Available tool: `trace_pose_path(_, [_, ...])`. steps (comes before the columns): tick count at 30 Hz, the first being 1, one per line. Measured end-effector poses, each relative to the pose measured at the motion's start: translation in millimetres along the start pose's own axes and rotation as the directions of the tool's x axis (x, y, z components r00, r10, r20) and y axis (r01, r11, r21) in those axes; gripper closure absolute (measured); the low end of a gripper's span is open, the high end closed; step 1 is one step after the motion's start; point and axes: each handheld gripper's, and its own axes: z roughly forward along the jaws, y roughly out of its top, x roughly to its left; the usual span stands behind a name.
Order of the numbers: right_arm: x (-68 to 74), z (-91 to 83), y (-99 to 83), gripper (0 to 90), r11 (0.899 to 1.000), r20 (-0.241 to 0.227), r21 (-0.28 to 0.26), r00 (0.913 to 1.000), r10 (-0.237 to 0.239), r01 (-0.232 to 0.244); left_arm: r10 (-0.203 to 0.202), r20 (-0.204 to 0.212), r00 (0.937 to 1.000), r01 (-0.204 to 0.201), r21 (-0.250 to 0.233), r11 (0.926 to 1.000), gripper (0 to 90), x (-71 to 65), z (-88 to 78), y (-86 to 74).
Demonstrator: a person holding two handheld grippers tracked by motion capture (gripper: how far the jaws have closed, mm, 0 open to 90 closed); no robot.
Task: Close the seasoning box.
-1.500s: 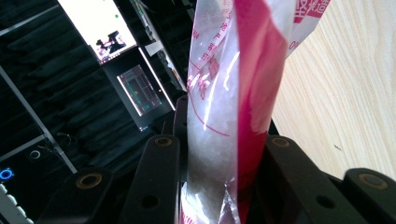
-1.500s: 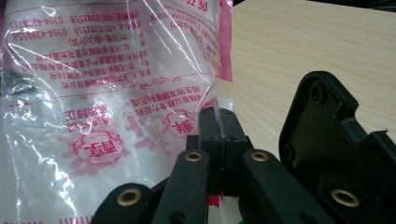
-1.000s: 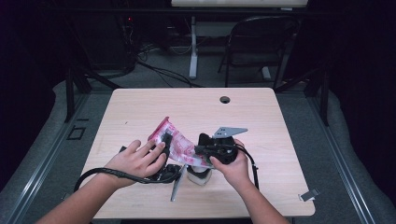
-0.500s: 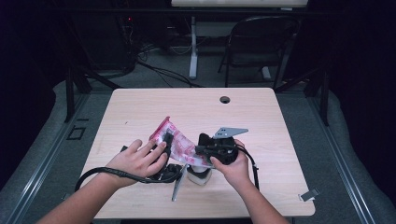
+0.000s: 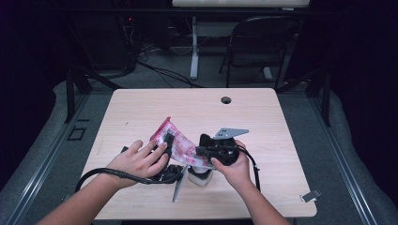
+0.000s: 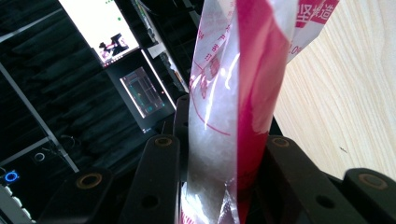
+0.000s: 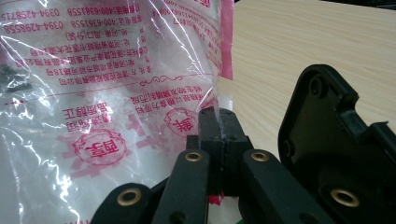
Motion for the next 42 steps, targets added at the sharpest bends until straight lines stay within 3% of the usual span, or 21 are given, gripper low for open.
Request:
trace_pose_path(19, [-0.2,0.1,-0.5,90.0,1.0,0.0,0.007,1.0,-0.003,0.003,-0.002,0.016,0.9999,0.002,0.001,1.0,75.7,-0.2,0.2,0.4])
trace_pose_path(22, [-0.2,0.5,-0.7,90.0,1.0,-0.001,0.01,1.0,-0.005,0.005,-0.017,0.003,0.9998,0.017,-0.008,0.9998,75.7,-1.7,0.4,0.2])
trace_pose_path(30, [-0.7,0.9,-2.5,90.0,1.0,0.0,0.007,1.0,0.001,-0.001,-0.008,0.005,1.0,0.008,-0.005,1.0,75.6,-1.5,0.8,1.2])
trace_pose_path(34, [-0.9,1.0,-2.7,90.0,1.0,-0.001,0.005,1.0,0.003,-0.003,0.018,-0.002,0.9998,-0.018,-0.002,0.9998,75.6,0.2,0.6,2.1])
trace_pose_path(35, [-0.8,1.0,-2.6,90.0,1.0,0.0,0.005,1.0,0.001,-0.001,0.02,0.013,0.9997,-0.02,0.0,0.9998,75.6,0.4,0.9,2.0])
trace_pose_path(39, [-0.7,0.3,-2.6,90.0,1.0,-0.004,0.001,1.0,0.004,-0.004,0.011,0.0,0.9999,-0.011,-0.007,0.9999,75.6,1.2,0.5,0.9])
trace_pose_path(42, [-0.5,0.1,-2.9,90.0,1.0,-0.006,-0.002,1.0,0.006,-0.006,0.014,0.018,0.9997,-0.014,0.001,0.9999,75.7,1.1,0.1,0.4])
